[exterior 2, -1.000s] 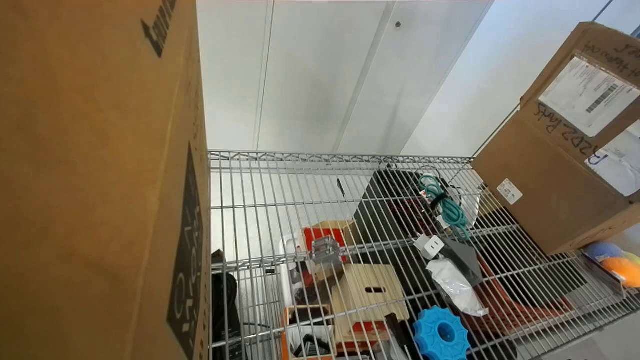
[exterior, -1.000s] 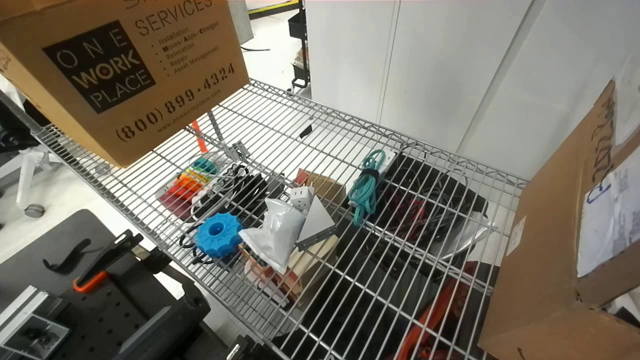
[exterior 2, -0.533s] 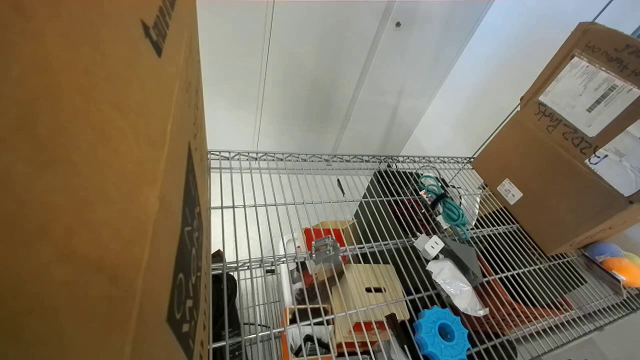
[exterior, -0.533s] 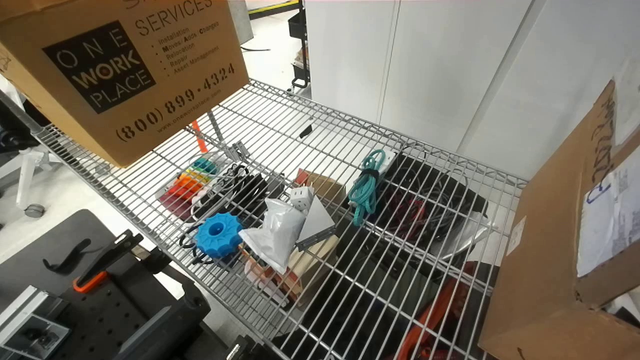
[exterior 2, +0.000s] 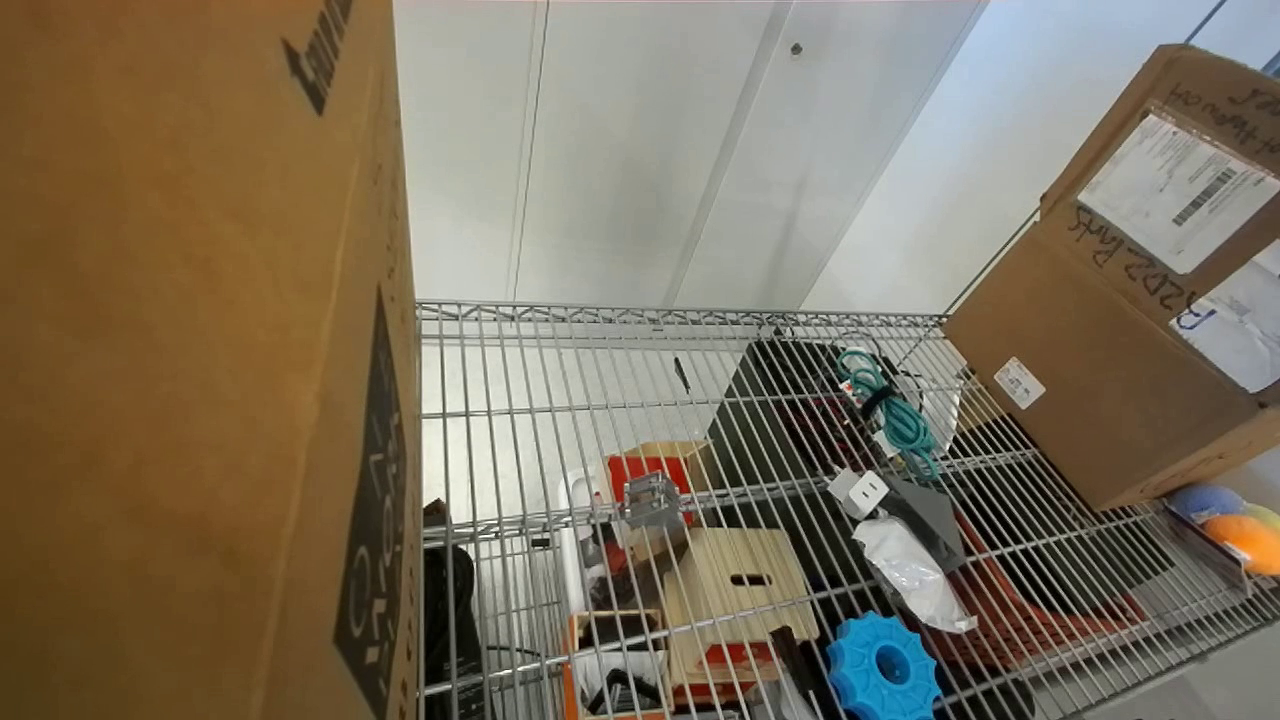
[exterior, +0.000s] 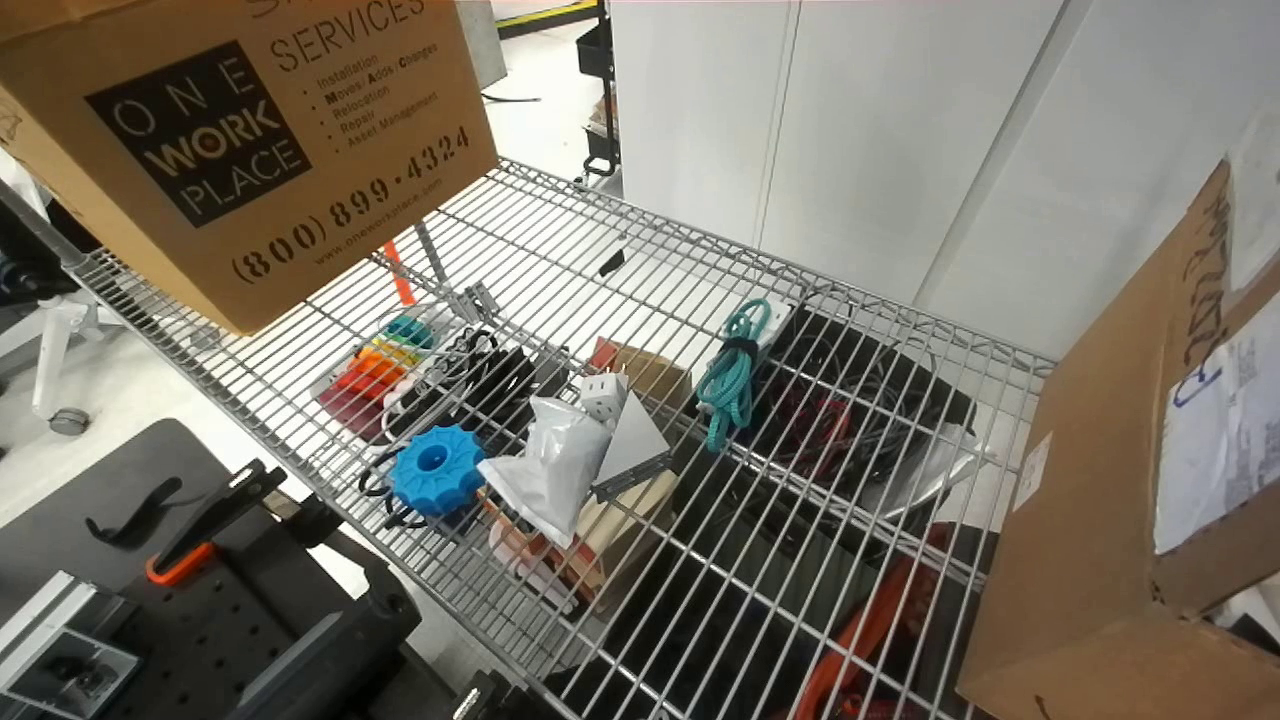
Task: Move the white packet slightly to the left
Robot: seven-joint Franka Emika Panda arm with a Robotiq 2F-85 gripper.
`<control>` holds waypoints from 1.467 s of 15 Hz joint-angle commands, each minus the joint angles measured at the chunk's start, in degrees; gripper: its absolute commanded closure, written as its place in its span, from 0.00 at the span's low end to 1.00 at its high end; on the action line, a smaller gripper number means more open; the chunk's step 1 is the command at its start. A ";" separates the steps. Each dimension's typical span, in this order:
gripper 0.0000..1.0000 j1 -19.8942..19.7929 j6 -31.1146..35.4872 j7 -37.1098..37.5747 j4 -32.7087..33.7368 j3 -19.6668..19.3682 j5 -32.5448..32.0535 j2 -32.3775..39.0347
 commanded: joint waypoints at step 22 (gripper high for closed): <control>0.00 0.27 1.39 -4.60 1.40 -0.88 -4.37 2.72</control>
